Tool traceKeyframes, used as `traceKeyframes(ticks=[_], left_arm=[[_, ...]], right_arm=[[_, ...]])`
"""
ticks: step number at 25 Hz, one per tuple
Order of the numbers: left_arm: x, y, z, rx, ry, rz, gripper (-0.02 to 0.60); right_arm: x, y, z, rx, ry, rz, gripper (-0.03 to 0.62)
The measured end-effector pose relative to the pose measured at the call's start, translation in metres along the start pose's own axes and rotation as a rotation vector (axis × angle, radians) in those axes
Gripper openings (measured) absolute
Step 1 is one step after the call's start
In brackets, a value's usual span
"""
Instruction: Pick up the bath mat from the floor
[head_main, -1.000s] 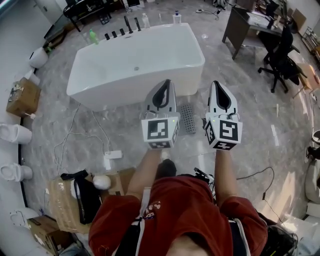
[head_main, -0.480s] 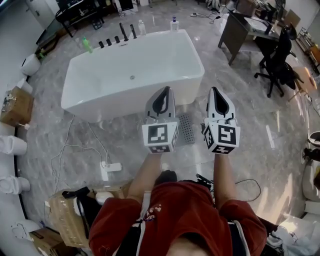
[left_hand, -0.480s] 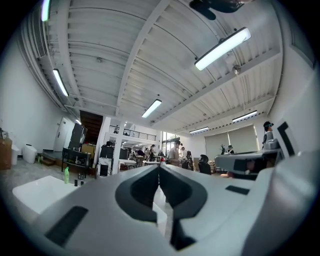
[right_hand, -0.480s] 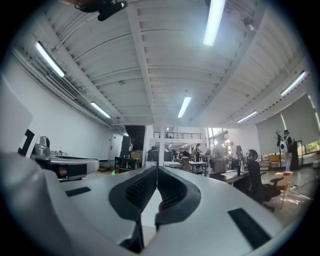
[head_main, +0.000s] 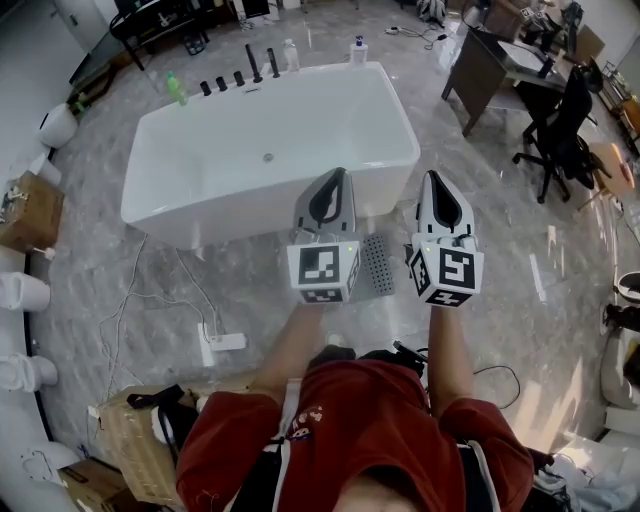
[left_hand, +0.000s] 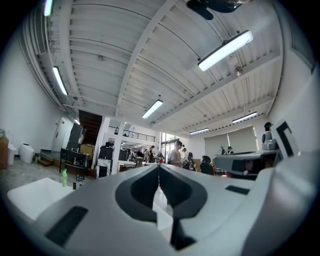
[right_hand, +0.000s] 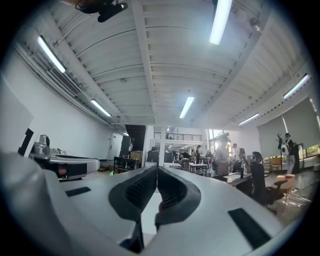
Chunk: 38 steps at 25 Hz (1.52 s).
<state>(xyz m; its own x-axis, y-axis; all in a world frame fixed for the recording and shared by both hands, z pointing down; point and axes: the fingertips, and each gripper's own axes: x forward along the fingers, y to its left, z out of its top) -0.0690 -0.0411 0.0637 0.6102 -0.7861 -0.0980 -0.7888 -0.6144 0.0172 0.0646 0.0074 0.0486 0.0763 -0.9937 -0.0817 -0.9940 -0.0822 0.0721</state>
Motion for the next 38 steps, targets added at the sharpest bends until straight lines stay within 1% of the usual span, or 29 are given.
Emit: traceKeyframes(ticks=[5,8,11,13,18,26,32,38], left_arm=[[0.003,0.007,0.000,0.002,-0.007,0.007,0.017],[0.005,0.008,-0.001,0.017,-0.001,0.015,0.017],[0.009,0.007,-0.006,0.022,0.008,0.038,0.017],[0.013,0.003,-0.010,0.025,0.016,0.055,0.017],[0.032,-0.013,-0.008,0.042,0.014,0.104,0.017],[0.064,-0.052,-0.012,0.067,0.011,0.178,0.017],[0.094,-0.085,-0.026,0.067,0.033,0.213,0.017],[0.101,-0.095,-0.037,0.087,0.054,0.258,0.017]], right_arm=[[0.010,0.006,0.000,-0.003,-0.006,0.015,0.012],[0.015,0.007,-0.002,0.020,-0.009,0.030,0.012],[0.018,0.006,-0.008,0.045,-0.007,0.056,0.012],[0.021,-0.001,-0.011,0.044,-0.010,0.068,0.012],[0.034,-0.030,-0.010,0.052,-0.031,0.104,0.012],[0.044,-0.089,-0.023,0.077,-0.035,0.145,0.012],[0.052,-0.140,-0.035,0.078,-0.032,0.157,0.012],[0.059,-0.163,-0.051,0.102,-0.022,0.183,0.012]])
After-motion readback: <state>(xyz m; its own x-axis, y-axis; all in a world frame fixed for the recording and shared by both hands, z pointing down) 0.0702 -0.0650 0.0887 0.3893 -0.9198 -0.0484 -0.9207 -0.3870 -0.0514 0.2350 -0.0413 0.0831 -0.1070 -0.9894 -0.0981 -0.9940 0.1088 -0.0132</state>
